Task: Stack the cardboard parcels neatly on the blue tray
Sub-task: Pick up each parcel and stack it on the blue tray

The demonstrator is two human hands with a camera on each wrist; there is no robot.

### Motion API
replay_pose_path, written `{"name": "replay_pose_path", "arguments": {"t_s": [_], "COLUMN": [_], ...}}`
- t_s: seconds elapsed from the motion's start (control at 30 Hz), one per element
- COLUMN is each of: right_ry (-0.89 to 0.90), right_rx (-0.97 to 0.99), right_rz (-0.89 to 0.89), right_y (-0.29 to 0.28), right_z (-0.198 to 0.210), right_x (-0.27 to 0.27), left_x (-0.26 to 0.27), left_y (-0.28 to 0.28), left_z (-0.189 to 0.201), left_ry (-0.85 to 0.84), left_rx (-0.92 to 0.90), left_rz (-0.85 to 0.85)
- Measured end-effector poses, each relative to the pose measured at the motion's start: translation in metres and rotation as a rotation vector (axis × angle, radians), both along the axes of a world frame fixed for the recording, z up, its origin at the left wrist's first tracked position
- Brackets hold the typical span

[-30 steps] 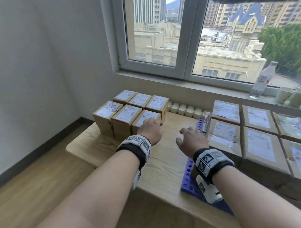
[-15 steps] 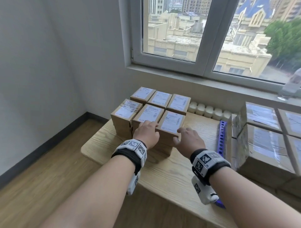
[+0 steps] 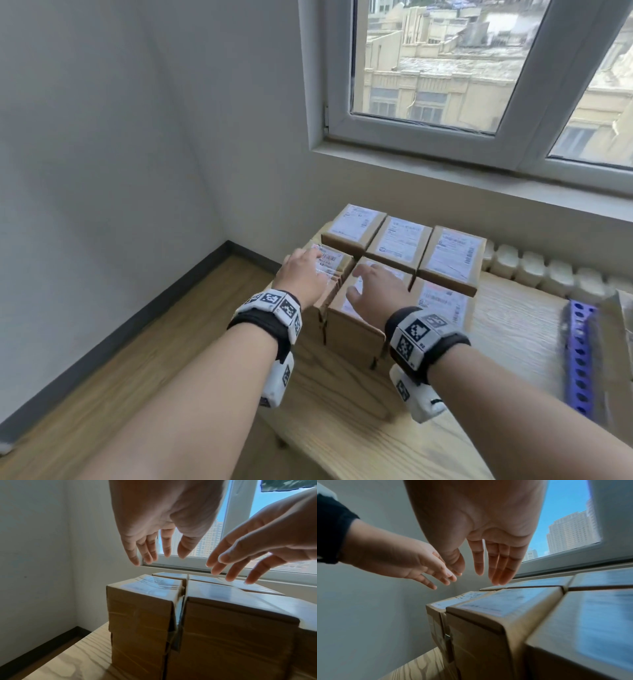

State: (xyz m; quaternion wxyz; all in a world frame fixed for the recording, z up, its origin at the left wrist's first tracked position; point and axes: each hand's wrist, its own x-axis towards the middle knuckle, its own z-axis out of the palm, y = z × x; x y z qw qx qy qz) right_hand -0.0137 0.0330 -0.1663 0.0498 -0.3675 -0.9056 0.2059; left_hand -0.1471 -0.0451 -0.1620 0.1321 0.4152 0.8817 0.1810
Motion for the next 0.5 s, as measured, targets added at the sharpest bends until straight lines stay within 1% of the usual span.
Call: {"name": "replay_pose_path", "arguments": {"t_s": [0.13,0.23,0.37,0.5], "right_ry": [0.005,-0.002,-0.02,-0.089], "right_rx": [-0.014,-0.045,-0.008,0.002], "right_rz": [0.017,0.003,-0.056,-0.146], "right_y": [0.007,0.012,0.017,0.016], "right_z": [-0.005,-0.006,-0.01,-0.014], "right_x": [-0.031,-0.05,-0.071,-0.084], "left_x": [-0.03,-0.051,-0.079,-0.104], "left_y": [0.006,0.012,0.024,0.037], "left_z": [-0.008,-0.013,-0.02,-0.029], "left_ry": [-0.051,-0.073,-0.103,-0.178], "left_rx": [-0.022,-0.035,-0.039,-0.081], "left_rz": [0.06,0.07,0.043,-0.011]}}
